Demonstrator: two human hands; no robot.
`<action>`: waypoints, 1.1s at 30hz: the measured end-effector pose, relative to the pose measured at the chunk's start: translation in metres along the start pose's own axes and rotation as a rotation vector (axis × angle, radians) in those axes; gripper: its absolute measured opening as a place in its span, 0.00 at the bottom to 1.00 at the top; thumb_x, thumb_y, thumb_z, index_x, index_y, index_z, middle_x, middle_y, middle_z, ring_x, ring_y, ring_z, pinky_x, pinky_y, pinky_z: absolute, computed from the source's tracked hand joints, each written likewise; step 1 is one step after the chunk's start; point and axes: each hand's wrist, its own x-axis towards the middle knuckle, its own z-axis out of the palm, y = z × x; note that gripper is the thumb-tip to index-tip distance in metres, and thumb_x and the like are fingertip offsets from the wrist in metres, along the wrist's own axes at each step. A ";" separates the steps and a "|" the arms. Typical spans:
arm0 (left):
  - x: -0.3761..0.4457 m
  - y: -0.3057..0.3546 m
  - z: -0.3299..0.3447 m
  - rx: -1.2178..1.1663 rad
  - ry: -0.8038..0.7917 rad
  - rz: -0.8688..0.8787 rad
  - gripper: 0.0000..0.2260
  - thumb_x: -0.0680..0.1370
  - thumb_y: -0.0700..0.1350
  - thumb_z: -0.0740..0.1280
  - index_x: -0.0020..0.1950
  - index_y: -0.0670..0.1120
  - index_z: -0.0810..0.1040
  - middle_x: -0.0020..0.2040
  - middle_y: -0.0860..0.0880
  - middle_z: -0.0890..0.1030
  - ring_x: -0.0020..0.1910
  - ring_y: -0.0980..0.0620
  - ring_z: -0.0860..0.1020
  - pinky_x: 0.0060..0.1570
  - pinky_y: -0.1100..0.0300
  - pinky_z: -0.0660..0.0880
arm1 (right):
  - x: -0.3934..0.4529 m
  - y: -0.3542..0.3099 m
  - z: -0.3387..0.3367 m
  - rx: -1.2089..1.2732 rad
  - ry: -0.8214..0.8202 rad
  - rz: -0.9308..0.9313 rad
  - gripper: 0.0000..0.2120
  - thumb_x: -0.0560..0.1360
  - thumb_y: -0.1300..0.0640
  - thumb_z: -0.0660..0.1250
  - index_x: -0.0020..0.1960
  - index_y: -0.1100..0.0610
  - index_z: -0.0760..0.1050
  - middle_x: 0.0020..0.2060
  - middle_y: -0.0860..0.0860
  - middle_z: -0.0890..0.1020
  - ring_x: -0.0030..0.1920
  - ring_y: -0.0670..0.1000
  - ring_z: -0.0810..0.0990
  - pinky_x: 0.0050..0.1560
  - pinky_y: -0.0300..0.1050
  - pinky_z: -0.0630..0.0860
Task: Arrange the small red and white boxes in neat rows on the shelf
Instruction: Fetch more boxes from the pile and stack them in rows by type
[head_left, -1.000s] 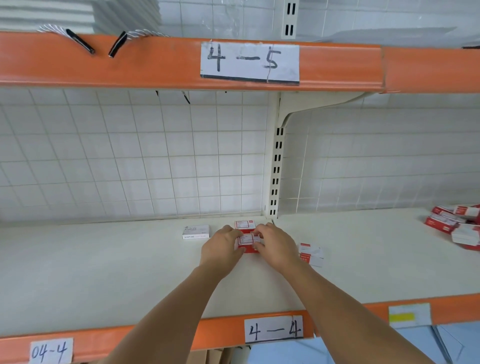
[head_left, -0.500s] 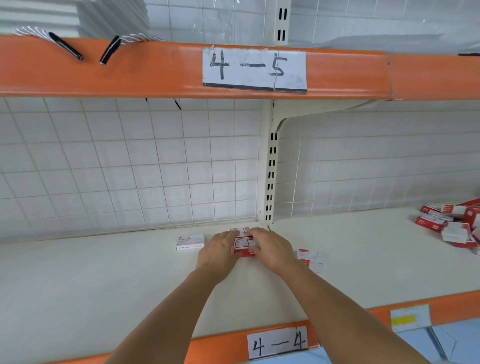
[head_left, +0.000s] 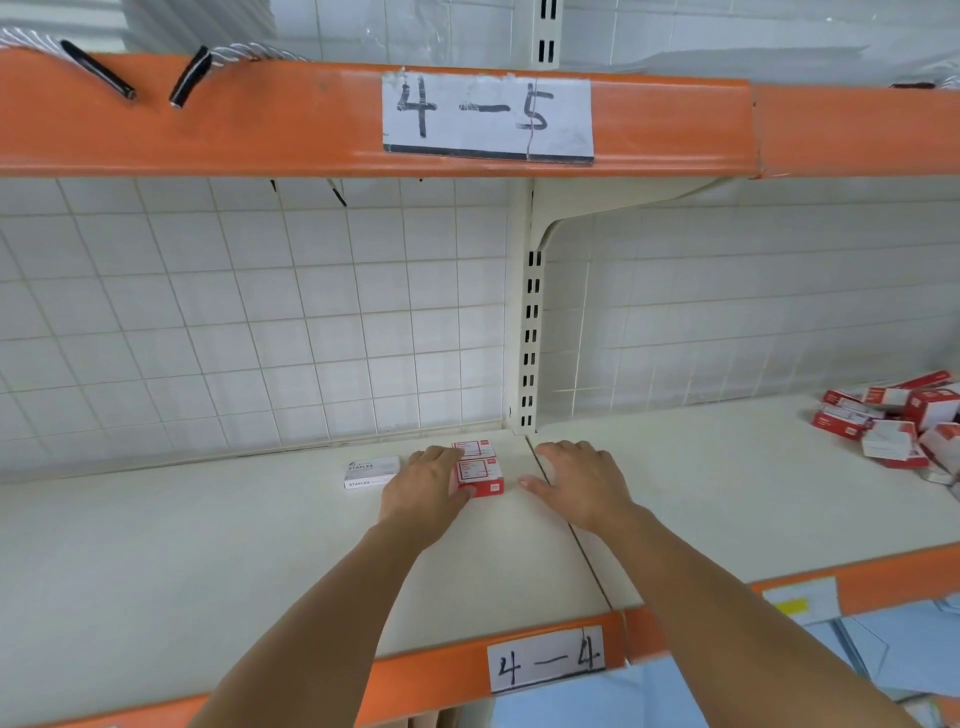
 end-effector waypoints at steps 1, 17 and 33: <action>-0.001 0.001 -0.001 0.007 -0.001 -0.008 0.23 0.78 0.55 0.61 0.72 0.52 0.64 0.68 0.53 0.69 0.66 0.51 0.67 0.55 0.55 0.72 | -0.005 0.008 -0.003 0.001 -0.012 0.022 0.29 0.76 0.35 0.56 0.71 0.51 0.64 0.65 0.50 0.73 0.65 0.54 0.69 0.63 0.49 0.64; -0.066 -0.014 -0.045 0.152 0.063 -0.140 0.21 0.80 0.56 0.58 0.71 0.51 0.66 0.69 0.52 0.68 0.69 0.50 0.65 0.61 0.56 0.68 | -0.045 0.016 -0.021 0.051 0.011 0.031 0.18 0.77 0.58 0.61 0.66 0.55 0.66 0.60 0.52 0.73 0.60 0.54 0.70 0.51 0.48 0.72; -0.120 -0.188 -0.114 0.204 0.074 -0.217 0.19 0.80 0.56 0.58 0.70 0.52 0.68 0.69 0.54 0.68 0.68 0.53 0.66 0.62 0.59 0.66 | -0.005 -0.211 0.006 0.153 0.062 -0.138 0.19 0.76 0.60 0.60 0.67 0.52 0.66 0.62 0.49 0.73 0.62 0.53 0.69 0.53 0.47 0.71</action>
